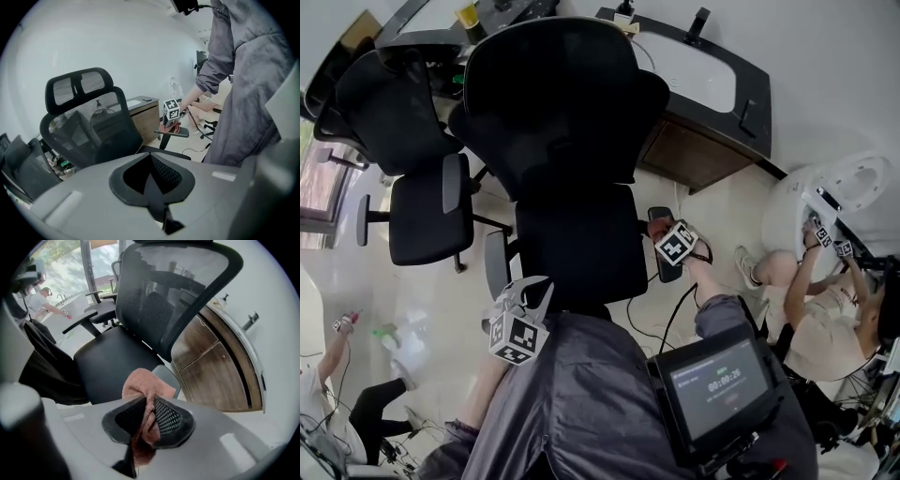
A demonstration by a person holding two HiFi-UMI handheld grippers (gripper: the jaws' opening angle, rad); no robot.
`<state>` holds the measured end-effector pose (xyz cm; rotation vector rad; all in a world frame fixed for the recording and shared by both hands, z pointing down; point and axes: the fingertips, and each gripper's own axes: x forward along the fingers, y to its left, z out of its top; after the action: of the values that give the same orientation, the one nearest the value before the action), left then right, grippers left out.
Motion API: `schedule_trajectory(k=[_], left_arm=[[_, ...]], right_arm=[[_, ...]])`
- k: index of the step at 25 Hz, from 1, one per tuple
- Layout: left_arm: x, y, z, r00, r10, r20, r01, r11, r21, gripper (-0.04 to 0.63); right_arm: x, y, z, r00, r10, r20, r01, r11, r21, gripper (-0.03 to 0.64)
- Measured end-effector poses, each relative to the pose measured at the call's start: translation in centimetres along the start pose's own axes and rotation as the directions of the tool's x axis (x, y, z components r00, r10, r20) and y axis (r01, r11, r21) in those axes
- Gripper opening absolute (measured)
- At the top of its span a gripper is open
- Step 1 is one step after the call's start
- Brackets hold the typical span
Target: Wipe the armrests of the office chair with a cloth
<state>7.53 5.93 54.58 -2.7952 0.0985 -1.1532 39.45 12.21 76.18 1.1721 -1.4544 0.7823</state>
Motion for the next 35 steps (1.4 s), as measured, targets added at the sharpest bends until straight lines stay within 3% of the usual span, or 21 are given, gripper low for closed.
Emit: schedule_trajectory(k=[6, 15, 24, 29, 35], left_arm=[[0.0, -0.2, 0.1, 1.000, -0.005, 0.005, 0.005, 1.000, 0.002, 0.017], [0.2, -1.3, 0.9, 0.999, -0.033, 0.029, 0.032, 0.999, 0.041, 0.017], [0.4, -2.7, 1.8, 0.998, -0.054, 0.041, 0.051, 0.995, 0.080, 0.017], [-0.1, -2.3, 1.2, 0.999, -0.034, 0.041, 0.032, 0.998, 0.051, 0.017], [-0.3, -3.0, 1.5, 0.997, -0.043, 0.061, 0.039, 0.997, 0.064, 0.017]], right_arm=[[-2.0, -0.5, 1.7, 0.995, -0.059, 0.086, 0.057, 0.998, 0.023, 0.061], [-7.2, 0.8, 0.8, 0.965, -0.148, 0.216, 0.116, 0.981, 0.153, 0.071], [-4.5, 1.5, -3.1, 0.988, -0.113, 0.103, 0.094, 0.981, 0.172, 0.095], [-6.7, 2.8, -3.3, 0.982, -0.129, 0.135, 0.102, 0.976, 0.195, 0.109], [-8.4, 4.1, -3.9, 0.978, -0.132, 0.158, 0.096, 0.971, 0.219, 0.133]])
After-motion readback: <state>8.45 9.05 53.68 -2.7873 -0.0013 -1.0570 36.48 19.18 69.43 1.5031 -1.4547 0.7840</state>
